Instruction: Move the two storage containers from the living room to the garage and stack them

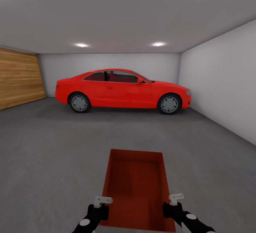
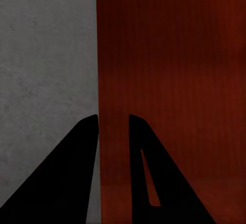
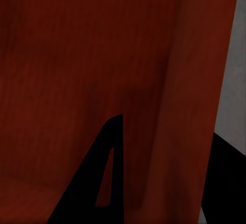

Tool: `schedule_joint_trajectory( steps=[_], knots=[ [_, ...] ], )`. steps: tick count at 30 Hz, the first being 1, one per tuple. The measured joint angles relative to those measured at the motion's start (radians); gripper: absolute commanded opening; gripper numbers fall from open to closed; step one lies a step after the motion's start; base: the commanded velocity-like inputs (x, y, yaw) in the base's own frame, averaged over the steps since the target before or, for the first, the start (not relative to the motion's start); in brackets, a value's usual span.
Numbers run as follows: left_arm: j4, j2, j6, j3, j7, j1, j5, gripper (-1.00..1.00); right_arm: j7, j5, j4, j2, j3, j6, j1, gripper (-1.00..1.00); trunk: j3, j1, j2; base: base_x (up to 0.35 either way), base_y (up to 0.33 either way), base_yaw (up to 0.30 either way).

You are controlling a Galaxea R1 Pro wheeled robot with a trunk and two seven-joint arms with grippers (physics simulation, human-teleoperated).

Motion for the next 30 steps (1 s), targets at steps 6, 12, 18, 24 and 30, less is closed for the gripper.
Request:
schedule_joint_trajectory(
  steps=[6, 12, 18, 24, 30],
  knots=[
    [0.0, 0.0, 0.0, 0.0, 0.0, 0.0, 0.0, -1.0, 0.0, 0.0, 0.0, 0.0, 0.0, 0.0, 0.0, -1.0, 0.0, 0.0, 0.0, 0.339, 0.0, 0.0],
    [0.0, 0.0, 0.0, 0.0, 0.0, 0.0, 0.0, -1.0, 0.0, 0.0, 0.0, 0.0, 0.0, 0.0, 0.0, -1.0, 0.0, 0.0, 0.0, 0.339, 0.0, 0.0],
    [0.0, 0.0, 0.0, 0.0, 0.0, 0.0, 0.0, -1.0, 0.0, -0.001, 0.0, 0.0, 0.001, 0.0, 0.0, -1.0, 0.0, 0.0, 0.0, 0.339, 0.0, 0.0],
    [0.0, 0.0, 0.0, 0.0, 0.0, 0.0, 0.0, -1.0, 0.0, -0.002, 0.0, 0.0, 0.002, 0.0, 0.0, -1.0, 0.0, 0.0, 0.0, 0.339, 0.0, 0.0],
    [0.0, 0.0, 0.0, 0.0, 0.0, 0.0, 0.0, -1.0, 0.0, -0.002, 0.0, 0.0, 0.002, 0.0, 0.0, -1.0, 0.0, 0.0, 0.0, 0.34, 0.0, 0.0]
  ],
)
